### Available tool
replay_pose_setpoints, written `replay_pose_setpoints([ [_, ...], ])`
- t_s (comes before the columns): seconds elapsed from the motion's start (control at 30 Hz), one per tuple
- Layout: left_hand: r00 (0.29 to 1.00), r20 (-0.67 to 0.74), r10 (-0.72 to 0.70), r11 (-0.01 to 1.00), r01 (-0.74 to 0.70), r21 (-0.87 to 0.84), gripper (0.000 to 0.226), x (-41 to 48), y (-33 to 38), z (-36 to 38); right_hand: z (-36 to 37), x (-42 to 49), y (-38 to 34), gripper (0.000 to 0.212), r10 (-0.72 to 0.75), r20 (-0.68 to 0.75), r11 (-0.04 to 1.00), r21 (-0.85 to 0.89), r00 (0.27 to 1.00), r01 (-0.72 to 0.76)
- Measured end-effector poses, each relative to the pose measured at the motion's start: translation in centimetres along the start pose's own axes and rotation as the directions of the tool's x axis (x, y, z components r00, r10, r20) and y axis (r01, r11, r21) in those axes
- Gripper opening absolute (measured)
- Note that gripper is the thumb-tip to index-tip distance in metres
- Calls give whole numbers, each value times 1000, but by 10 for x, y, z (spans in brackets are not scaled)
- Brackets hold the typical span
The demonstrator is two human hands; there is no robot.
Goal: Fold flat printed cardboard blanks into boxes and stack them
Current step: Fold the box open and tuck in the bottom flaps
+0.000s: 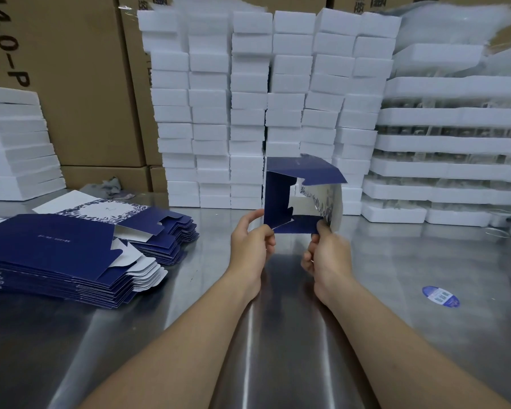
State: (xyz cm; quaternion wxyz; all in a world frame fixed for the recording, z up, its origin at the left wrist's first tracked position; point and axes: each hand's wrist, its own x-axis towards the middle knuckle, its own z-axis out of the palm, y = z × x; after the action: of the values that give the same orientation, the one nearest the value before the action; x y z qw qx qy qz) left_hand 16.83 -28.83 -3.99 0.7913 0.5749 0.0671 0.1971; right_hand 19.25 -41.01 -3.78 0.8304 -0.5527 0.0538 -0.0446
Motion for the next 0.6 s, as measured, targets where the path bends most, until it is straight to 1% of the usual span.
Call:
replay_pose_setpoints([
  [0.1,1000,2,-16,1000,16,1,44,0,1,0,0,0,2,27,-31,-11,998,-63,999,30],
  [0.2,999,15,-35,999,36,-27,39,-1,3,0,1,0,3,27,-51,15,994,-94,999,52],
  [0.37,999,33,-11,1000,10,20,48,-2,2,0,0,2,5,31,-56,72,985,-156,996,67],
  [0.47,999,32,-21,1000,20,22,50,0,2,-2,0,3,4,33,-38,92,988,-149,995,52],
  [0.53,999,47,-22,999,21,31,51,0,2,-2,0,1,3,35,-30,137,988,-147,990,50],
  [0.6,997,74,-22,998,17,59,51,-1,2,-2,1,-2,3,40,-31,206,977,-199,978,73],
])
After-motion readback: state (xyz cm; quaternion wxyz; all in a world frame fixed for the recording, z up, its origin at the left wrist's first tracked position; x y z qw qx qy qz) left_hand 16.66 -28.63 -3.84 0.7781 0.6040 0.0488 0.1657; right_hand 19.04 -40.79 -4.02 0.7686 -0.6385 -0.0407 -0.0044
